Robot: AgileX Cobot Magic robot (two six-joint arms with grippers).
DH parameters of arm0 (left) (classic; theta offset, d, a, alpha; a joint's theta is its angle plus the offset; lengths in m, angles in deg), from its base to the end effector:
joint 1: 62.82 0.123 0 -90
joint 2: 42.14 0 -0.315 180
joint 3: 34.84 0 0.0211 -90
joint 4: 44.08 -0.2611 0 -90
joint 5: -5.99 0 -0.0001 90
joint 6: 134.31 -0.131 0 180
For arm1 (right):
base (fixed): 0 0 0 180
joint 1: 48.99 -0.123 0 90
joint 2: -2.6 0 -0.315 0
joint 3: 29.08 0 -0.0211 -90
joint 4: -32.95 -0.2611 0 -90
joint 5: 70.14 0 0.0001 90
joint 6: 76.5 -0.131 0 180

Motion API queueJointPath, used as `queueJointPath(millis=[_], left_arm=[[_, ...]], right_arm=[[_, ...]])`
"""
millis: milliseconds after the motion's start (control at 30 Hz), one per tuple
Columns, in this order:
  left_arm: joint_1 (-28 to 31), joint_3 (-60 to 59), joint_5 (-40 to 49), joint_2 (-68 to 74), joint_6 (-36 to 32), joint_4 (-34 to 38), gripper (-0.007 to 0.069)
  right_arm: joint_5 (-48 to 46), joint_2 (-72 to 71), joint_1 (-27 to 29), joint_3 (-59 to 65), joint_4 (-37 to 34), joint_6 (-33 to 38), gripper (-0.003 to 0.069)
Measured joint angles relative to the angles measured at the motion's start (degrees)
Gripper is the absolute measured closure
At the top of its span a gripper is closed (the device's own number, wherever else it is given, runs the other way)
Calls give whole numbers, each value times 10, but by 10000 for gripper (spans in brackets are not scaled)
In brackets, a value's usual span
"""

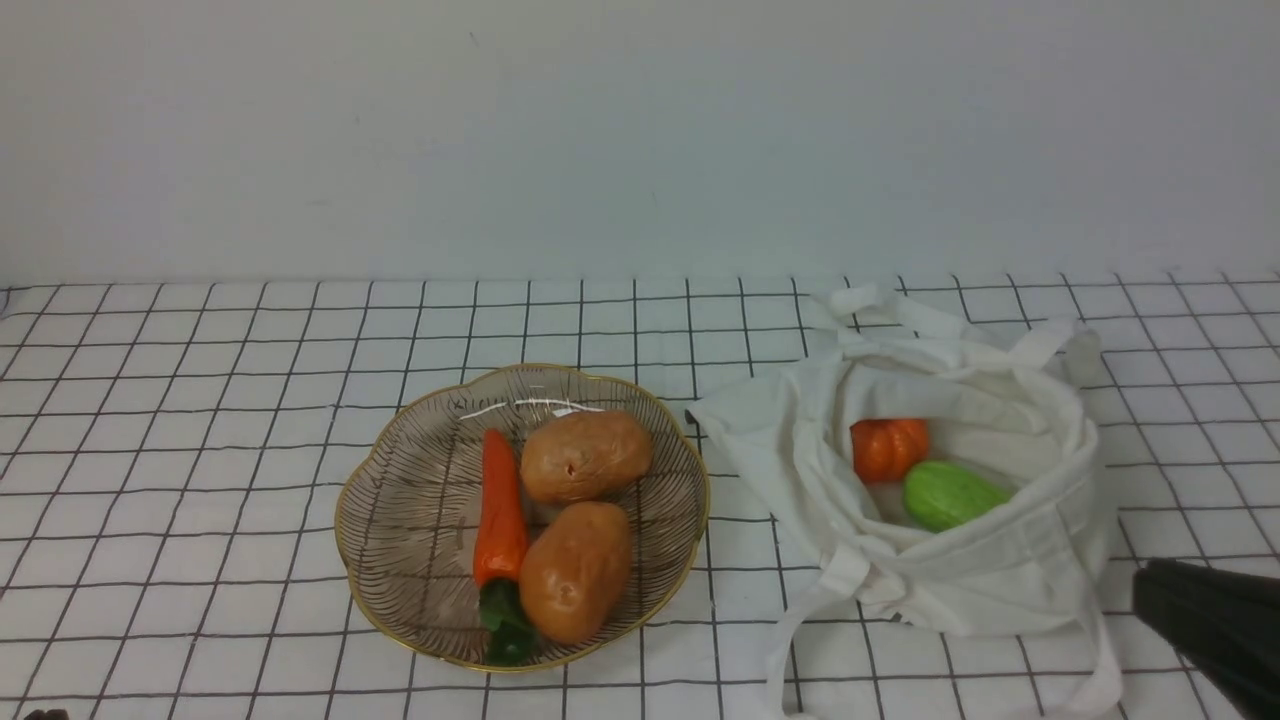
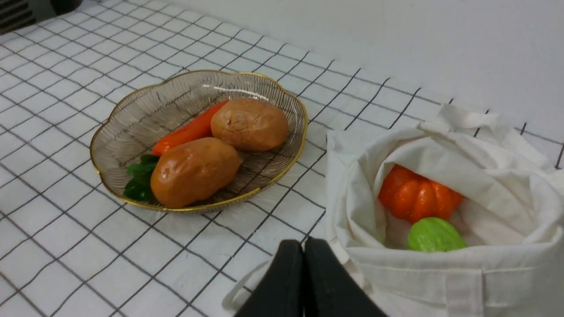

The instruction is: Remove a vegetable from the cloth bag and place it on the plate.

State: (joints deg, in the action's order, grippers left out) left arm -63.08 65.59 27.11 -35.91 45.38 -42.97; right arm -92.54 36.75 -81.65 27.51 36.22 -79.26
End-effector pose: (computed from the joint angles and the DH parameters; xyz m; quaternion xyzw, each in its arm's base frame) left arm 0.0710 -0.0012 0.1591 -0.0012 0.8034 -0.0079 0.5954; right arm 0.1035 0.0629 0.2661 -0.2307 0.8018 0.1450 0.5318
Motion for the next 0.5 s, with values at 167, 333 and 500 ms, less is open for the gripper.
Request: queueJointPath(millis=[167, 333, 500], left_arm=[[0, 0, 0, 0, 0, 0, 632], [0, 0, 0, 0, 0, 0, 632], [0, 0, 0, 0, 0, 0, 632]], right_arm=[[27, -109, 116, 93, -1, -8, 673], [27, -226, 240, 162, -10, -10, 673], [27, -275, 316, 208, -12, -11, 673]])
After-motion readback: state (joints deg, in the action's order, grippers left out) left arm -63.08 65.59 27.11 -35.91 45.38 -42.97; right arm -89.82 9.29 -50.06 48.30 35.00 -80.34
